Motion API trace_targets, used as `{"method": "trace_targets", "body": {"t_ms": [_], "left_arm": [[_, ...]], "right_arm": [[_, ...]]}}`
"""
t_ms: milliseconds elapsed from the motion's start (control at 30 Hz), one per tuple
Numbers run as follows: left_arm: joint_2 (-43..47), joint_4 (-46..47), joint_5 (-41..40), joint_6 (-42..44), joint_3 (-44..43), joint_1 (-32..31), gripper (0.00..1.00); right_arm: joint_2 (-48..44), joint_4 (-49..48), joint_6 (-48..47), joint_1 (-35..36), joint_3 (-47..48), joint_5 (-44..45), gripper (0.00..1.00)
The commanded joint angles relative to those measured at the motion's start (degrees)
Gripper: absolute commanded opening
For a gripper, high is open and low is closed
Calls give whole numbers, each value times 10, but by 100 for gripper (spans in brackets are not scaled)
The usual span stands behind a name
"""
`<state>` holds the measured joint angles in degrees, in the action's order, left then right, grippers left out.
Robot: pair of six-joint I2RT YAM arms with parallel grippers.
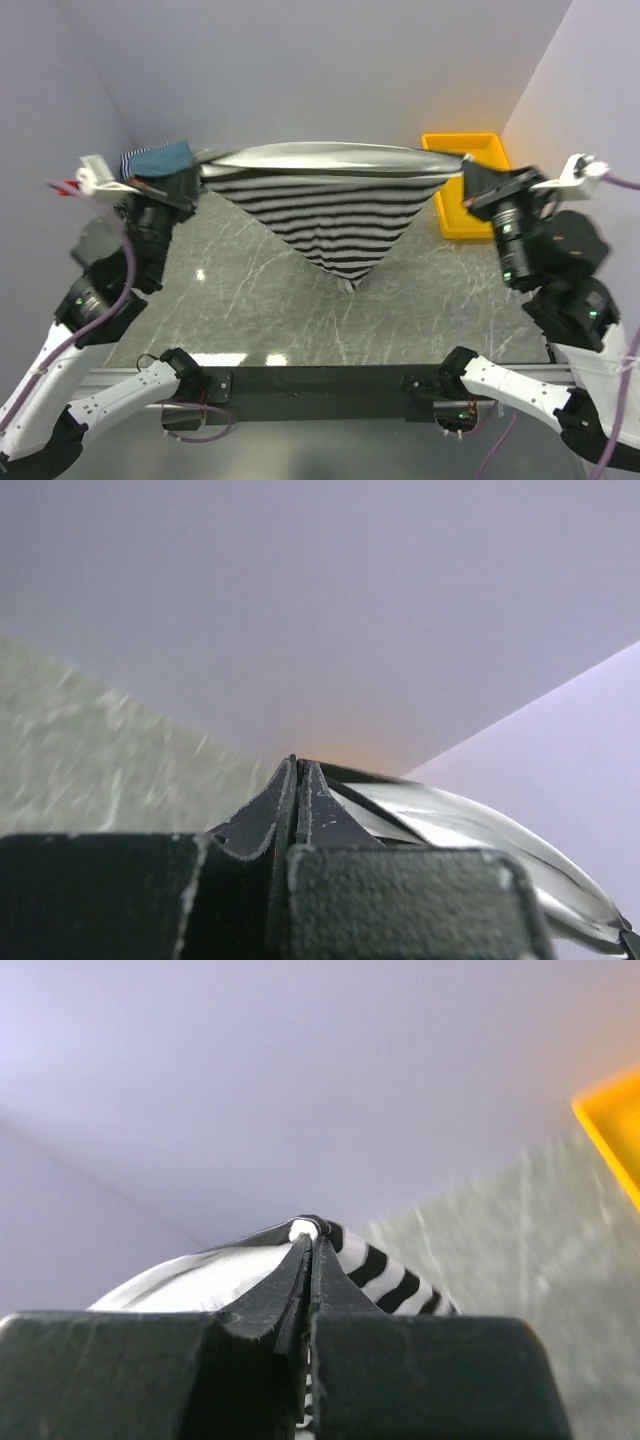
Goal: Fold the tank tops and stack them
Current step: Flatten the tank top out
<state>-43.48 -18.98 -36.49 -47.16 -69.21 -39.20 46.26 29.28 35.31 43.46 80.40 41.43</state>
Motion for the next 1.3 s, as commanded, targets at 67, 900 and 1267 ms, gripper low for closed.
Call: {"method": "trace_targets", "body": {"t_ms": [67, 900, 1267], "left_arm": [[-26, 138, -15, 139, -120, 0, 1], [-535, 235, 440, 33, -510, 334, 1], [-481, 260, 502, -4, -365, 390, 1]], "right_arm": [[69, -102, -151, -3, 180, 25, 0], [579, -128, -11, -317, 619, -420, 0], [490, -260, 63, -350, 323, -474, 0]]}}
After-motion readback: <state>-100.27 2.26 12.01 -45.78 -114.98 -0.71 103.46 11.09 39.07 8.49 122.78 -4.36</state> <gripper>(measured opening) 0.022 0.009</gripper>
